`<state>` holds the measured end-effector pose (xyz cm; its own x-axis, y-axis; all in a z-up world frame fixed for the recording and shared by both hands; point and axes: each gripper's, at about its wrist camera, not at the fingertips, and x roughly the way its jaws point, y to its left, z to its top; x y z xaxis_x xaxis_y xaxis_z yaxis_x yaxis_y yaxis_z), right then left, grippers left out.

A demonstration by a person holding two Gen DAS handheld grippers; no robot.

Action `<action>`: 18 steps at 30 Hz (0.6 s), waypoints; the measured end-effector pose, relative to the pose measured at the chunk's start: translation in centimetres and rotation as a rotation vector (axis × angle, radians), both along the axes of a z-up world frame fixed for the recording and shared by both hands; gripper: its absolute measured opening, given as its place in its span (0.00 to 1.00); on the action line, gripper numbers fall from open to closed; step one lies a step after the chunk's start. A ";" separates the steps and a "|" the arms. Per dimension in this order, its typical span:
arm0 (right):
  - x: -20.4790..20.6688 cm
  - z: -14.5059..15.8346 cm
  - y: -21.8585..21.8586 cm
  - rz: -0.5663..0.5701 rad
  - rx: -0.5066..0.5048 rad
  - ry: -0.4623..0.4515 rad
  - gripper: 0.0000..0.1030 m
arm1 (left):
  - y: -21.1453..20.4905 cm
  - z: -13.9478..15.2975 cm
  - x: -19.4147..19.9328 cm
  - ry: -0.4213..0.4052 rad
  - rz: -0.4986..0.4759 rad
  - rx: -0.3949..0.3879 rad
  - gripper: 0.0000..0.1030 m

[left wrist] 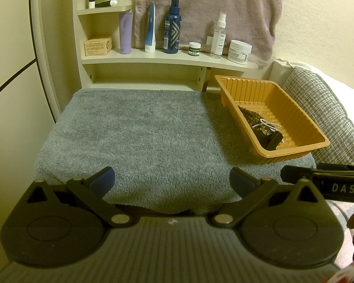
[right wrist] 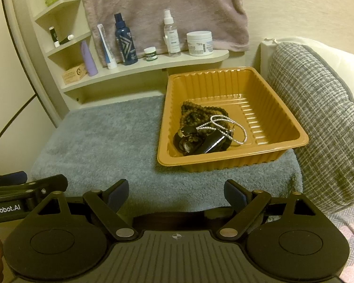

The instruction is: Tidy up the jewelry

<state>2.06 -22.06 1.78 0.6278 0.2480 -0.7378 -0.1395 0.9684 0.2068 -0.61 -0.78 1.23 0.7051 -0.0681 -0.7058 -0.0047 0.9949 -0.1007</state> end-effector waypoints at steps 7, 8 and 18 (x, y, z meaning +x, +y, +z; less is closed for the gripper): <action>0.0 0.0 0.0 -0.001 -0.001 -0.001 0.85 | 0.0 0.0 0.0 0.000 0.000 0.000 1.00; 0.0 0.0 0.0 -0.001 0.000 -0.001 0.85 | 0.0 0.0 0.0 0.000 0.000 0.000 1.00; 0.0 0.0 0.0 -0.001 0.000 -0.002 0.85 | 0.0 0.2 0.1 -0.001 -0.003 0.000 1.00</action>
<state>2.05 -22.09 1.75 0.6297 0.2470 -0.7365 -0.1390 0.9686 0.2060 -0.55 -0.74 1.45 0.7054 -0.0700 -0.7054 -0.0019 0.9949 -0.1007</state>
